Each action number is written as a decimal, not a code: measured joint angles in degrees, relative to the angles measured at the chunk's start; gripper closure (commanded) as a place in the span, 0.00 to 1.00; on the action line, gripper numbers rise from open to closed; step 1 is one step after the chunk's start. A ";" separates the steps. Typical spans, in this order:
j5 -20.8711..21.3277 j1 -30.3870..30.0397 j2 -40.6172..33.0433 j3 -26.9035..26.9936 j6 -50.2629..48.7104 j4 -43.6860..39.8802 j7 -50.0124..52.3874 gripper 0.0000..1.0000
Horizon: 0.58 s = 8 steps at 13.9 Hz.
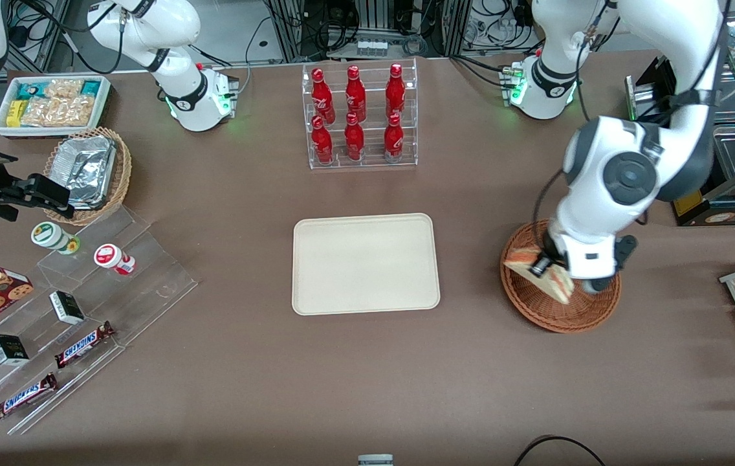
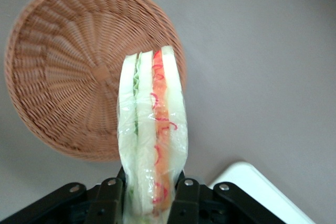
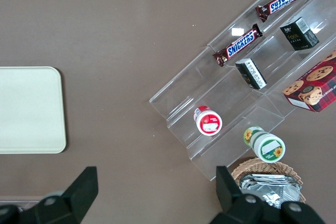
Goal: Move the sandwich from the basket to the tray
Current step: 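Carry the sandwich with the left gripper over the white tray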
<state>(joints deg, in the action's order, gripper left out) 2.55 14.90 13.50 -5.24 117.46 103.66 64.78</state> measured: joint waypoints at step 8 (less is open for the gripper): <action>0.03 17.46 11.39 -0.38 -1.16 -12.46 0.43 0.69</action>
<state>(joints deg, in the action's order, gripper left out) 2.57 32.36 24.89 -5.61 116.30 91.20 65.20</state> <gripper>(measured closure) 0.687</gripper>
